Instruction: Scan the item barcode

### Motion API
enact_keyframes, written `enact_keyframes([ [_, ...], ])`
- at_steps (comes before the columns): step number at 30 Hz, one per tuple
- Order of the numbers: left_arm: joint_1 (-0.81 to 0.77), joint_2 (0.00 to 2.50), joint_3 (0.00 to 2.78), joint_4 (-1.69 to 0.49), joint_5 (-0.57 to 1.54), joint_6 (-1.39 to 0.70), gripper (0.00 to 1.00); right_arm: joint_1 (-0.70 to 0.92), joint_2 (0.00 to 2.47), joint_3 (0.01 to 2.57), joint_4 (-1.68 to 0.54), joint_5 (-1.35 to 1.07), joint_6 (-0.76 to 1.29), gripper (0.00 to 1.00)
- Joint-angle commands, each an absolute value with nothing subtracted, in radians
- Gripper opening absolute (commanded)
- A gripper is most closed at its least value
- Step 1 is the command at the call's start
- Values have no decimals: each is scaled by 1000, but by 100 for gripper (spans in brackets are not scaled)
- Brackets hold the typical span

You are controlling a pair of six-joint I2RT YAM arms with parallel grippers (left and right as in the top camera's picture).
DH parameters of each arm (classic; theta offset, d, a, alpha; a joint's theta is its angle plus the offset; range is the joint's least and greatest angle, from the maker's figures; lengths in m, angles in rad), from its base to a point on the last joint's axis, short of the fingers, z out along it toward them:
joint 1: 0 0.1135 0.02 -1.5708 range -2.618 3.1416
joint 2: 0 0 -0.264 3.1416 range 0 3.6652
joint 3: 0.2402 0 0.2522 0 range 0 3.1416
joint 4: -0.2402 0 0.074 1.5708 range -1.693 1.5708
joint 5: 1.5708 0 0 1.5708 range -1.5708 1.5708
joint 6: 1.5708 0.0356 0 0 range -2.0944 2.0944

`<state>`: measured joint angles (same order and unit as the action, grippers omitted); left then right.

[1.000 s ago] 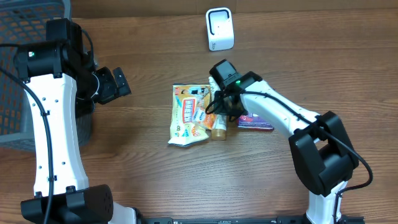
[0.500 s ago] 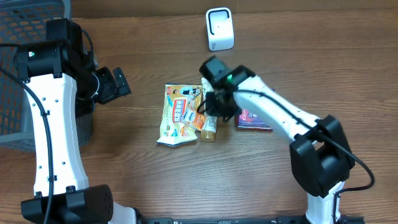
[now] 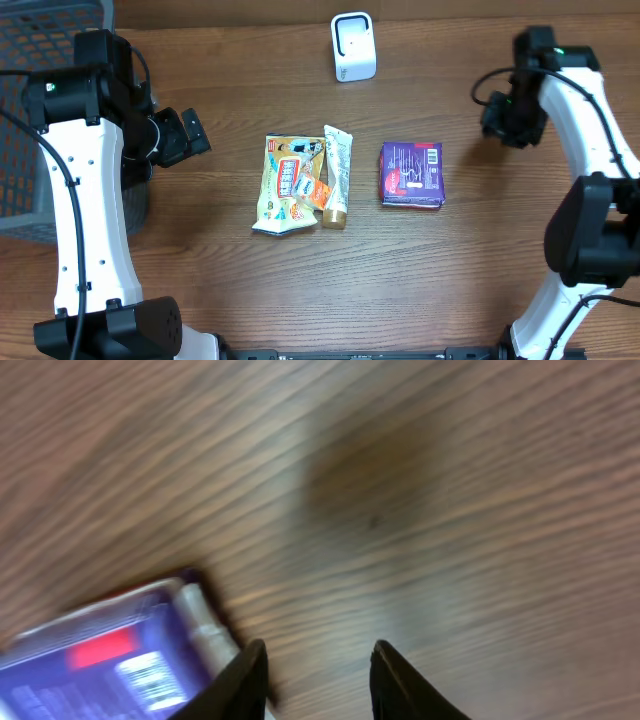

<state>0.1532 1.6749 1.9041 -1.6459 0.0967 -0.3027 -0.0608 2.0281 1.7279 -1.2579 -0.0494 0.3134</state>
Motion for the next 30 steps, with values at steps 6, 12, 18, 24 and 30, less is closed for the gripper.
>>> enact_keyframes([
  [6, 163, 1674, 1904, -1644, 97, -284, 100, -12, 2009, 1388, -953, -403, 253, 34],
  [12, 163, 1674, 1904, -1644, 97, -284, 100, 97, 2009, 1355, -899, -485, 296, 34],
  [18, 163, 1674, 1904, -1644, 97, -284, 100, 132, 2008, 1422, -938, -514, 283, 34],
  [24, 163, 1674, 1904, -1644, 97, -284, 100, 121, 2008, 1595, -1142, -389, 229, 40],
  [30, 163, 1674, 1904, -1644, 97, -284, 100, 111, 2009, 1663, -1364, -375, 64, 59],
])
